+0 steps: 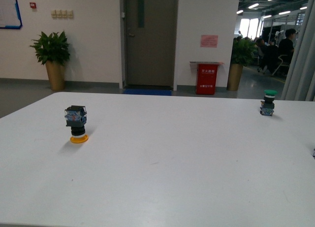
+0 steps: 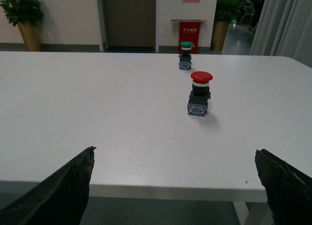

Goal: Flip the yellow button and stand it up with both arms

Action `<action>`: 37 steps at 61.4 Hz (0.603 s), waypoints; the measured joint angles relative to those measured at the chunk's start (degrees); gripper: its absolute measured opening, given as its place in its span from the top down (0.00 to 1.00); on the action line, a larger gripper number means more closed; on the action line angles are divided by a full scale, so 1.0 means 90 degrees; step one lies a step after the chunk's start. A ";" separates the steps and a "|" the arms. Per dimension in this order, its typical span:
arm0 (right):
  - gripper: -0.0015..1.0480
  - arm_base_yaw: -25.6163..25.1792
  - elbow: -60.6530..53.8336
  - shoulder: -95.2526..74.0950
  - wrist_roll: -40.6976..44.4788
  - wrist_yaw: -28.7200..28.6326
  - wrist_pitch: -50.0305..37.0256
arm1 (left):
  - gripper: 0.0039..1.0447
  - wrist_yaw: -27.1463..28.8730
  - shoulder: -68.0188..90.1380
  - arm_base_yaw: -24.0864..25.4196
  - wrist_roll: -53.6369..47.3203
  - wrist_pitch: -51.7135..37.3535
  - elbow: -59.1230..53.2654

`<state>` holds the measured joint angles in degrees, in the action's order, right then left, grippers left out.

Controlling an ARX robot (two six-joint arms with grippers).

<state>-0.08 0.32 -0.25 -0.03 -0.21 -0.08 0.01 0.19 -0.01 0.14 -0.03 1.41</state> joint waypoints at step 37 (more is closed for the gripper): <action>0.07 0.0000 0.0000 0.0000 0.0000 0.0000 0.0000 | 0.06 0.0000 0.0000 0.0000 0.0000 0.0000 0.0000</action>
<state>-0.08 0.32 -0.25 -0.03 -0.21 -0.08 0.01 0.19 -0.01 0.14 -0.03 1.41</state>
